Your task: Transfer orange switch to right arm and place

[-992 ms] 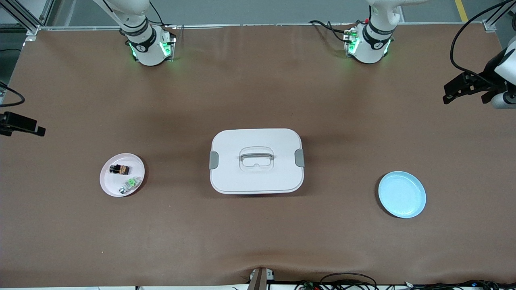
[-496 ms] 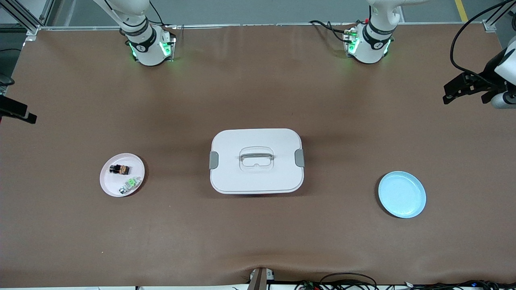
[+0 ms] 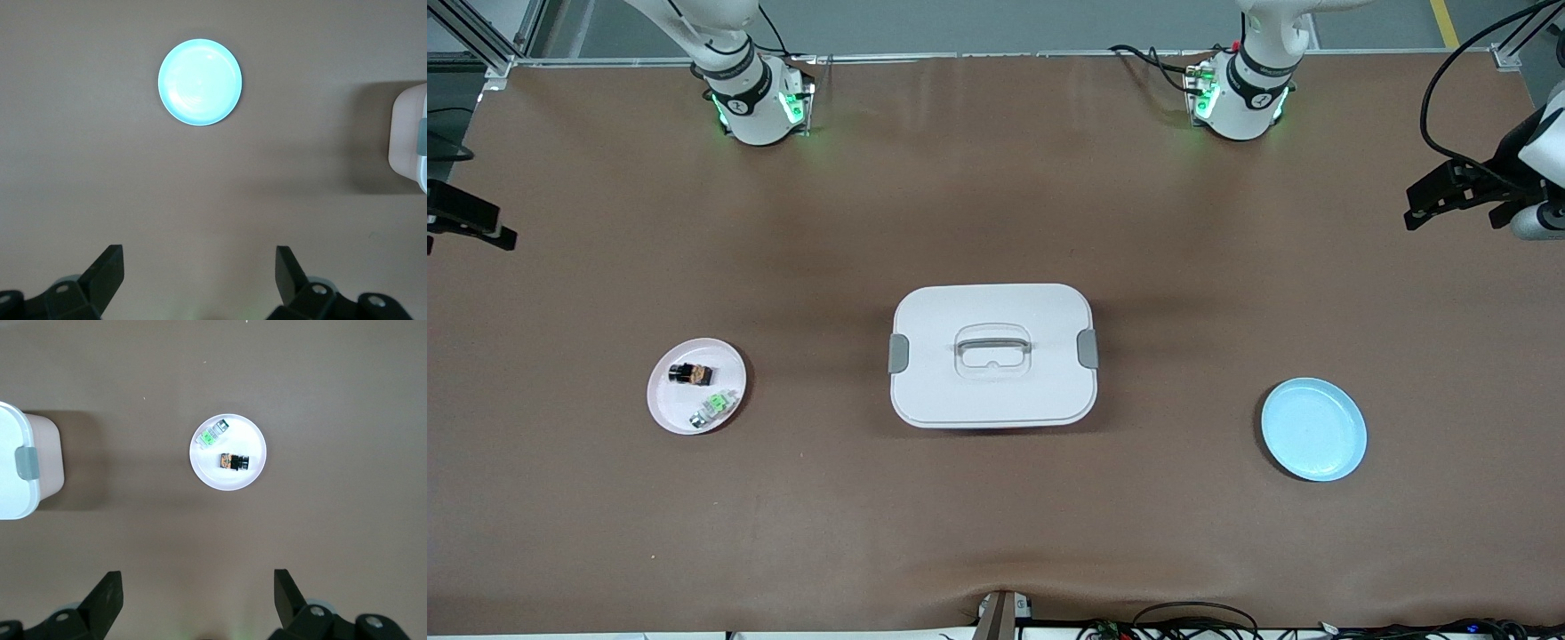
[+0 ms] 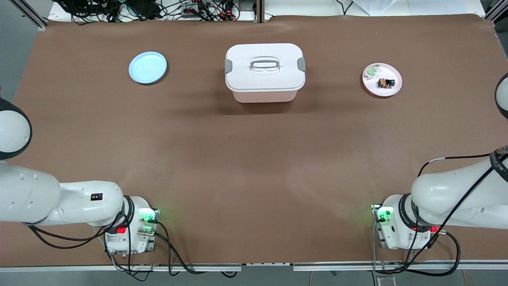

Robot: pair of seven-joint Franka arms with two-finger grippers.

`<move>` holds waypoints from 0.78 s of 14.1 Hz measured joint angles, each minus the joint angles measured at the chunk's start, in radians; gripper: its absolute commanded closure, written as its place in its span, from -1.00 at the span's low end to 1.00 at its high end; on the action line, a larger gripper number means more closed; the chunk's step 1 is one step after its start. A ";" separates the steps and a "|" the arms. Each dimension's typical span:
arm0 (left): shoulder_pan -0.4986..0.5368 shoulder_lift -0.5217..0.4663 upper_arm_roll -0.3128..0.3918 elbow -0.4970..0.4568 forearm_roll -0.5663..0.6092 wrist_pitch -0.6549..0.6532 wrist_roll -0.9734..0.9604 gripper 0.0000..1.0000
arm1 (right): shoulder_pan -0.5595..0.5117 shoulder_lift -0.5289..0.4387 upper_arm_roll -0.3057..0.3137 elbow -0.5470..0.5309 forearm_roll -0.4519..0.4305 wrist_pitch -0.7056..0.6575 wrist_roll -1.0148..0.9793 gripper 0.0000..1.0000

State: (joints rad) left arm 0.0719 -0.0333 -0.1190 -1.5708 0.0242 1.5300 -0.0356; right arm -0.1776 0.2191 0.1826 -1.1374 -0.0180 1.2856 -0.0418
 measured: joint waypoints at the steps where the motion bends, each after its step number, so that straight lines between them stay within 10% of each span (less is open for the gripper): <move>1: 0.000 0.000 0.000 0.000 0.000 0.000 0.000 -1.00 | 0.096 -0.007 -0.091 -0.007 0.000 0.001 0.000 -1.00; 4: 0.002 0.000 0.000 0.000 0.000 0.000 0.000 -1.00 | 0.261 -0.021 -0.262 -0.027 0.000 0.004 0.000 -1.00; 11: 0.003 0.000 0.000 -0.001 0.000 0.000 0.000 -1.00 | 0.259 -0.111 -0.297 -0.188 0.010 0.088 -0.003 -1.00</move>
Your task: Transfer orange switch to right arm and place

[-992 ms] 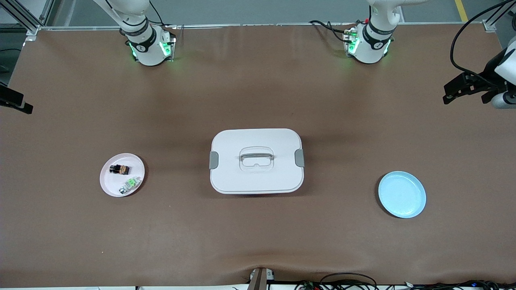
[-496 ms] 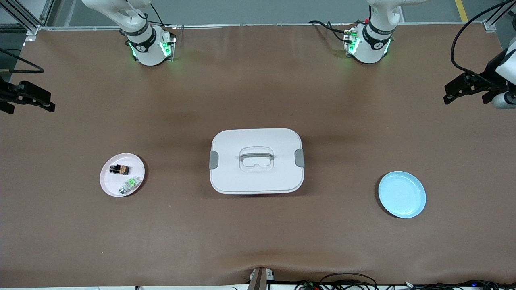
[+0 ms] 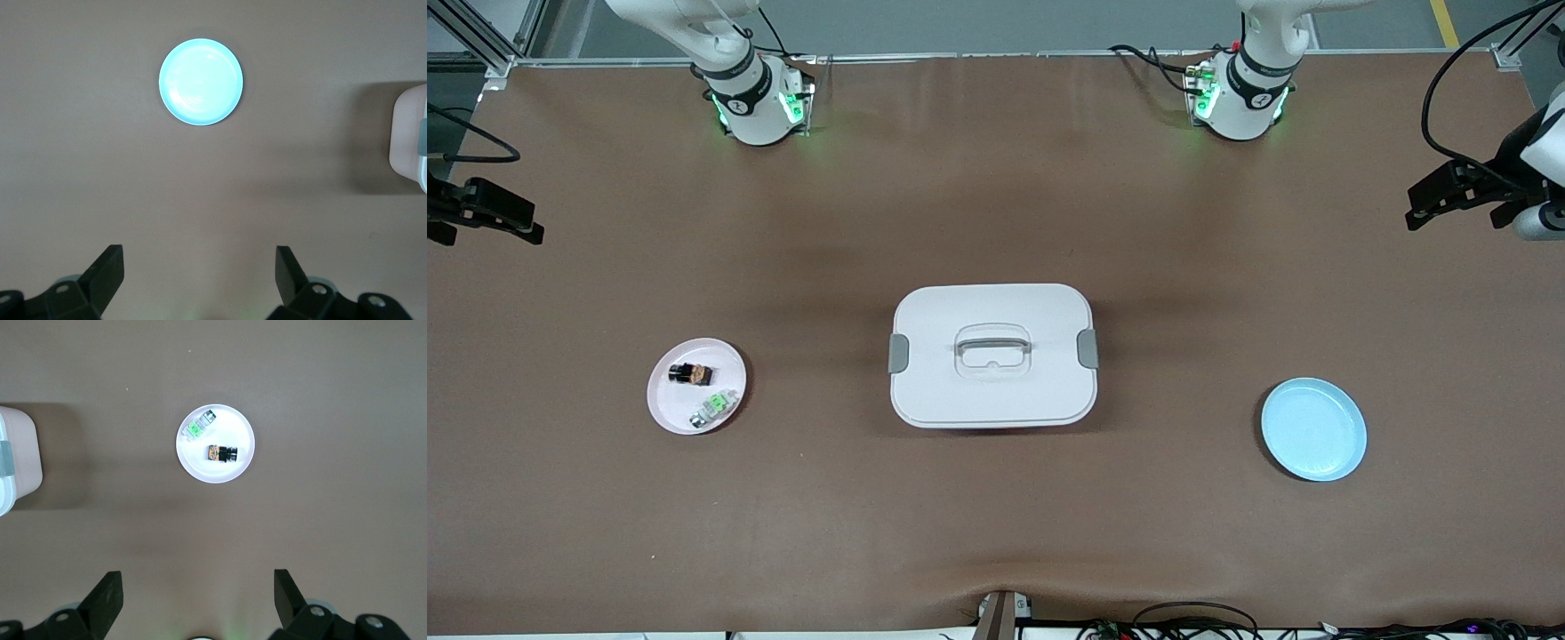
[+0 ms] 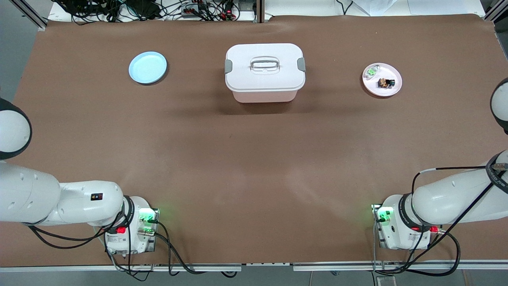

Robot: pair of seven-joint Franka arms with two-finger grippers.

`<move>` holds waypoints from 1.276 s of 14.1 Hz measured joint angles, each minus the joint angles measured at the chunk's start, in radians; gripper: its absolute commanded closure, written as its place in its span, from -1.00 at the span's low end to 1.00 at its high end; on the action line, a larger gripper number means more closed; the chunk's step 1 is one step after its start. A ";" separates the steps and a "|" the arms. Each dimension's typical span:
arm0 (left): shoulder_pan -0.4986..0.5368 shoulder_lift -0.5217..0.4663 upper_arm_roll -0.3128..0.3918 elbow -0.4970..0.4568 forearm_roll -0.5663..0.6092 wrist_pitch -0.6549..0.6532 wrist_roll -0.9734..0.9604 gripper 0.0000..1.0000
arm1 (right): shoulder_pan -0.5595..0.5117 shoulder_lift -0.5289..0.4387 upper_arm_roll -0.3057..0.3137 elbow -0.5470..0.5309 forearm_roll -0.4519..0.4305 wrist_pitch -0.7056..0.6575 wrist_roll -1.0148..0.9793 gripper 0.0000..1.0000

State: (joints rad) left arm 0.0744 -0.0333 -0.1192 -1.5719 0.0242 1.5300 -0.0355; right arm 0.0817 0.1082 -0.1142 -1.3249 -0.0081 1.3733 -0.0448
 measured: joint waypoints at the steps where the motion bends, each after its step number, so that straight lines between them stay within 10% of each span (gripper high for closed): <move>1: 0.000 0.000 0.000 -0.001 0.000 0.000 0.000 -1.00 | -0.002 -0.026 0.000 -0.040 0.001 0.019 0.000 -1.00; 18: -0.002 -0.006 -0.007 0.007 -0.006 -0.004 0.000 -1.00 | -0.037 -0.154 -0.001 -0.239 0.044 0.115 0.016 -1.00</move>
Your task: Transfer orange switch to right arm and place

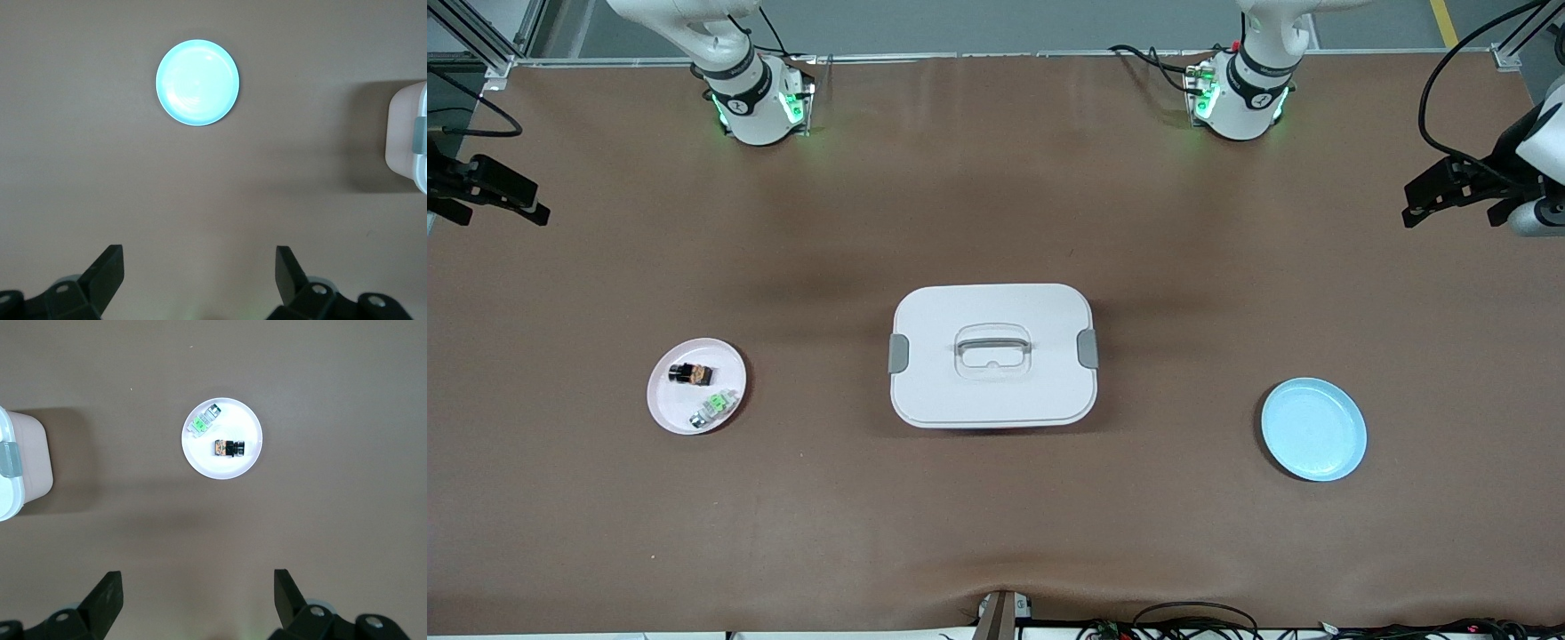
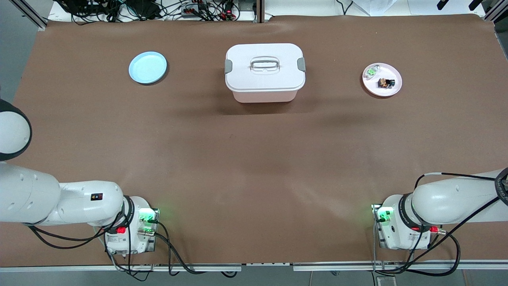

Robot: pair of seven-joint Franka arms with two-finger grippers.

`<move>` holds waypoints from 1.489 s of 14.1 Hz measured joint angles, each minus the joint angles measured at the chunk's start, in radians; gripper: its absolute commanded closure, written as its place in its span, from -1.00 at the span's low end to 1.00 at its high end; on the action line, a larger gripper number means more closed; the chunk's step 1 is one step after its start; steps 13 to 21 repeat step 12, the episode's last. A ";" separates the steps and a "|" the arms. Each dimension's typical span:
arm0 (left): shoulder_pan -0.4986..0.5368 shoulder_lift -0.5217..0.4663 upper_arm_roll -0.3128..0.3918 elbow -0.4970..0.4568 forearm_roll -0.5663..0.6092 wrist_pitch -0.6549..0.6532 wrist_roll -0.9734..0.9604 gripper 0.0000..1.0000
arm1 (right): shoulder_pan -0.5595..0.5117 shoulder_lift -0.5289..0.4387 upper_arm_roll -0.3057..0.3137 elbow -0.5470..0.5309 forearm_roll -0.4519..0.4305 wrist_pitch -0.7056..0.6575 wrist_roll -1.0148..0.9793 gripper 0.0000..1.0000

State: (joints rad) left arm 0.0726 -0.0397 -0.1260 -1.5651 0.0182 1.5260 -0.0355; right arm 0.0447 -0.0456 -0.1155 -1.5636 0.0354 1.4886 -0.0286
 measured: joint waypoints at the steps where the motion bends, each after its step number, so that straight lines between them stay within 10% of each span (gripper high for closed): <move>1: 0.000 -0.001 0.000 0.004 -0.005 -0.001 0.000 -1.00 | 0.000 0.000 0.000 0.000 0.000 0.000 0.001 -1.00; 21: 0.000 -0.001 0.000 0.020 -0.020 -0.002 0.000 -1.00 | -0.024 0.000 0.007 -0.001 0.000 -0.001 0.004 -1.00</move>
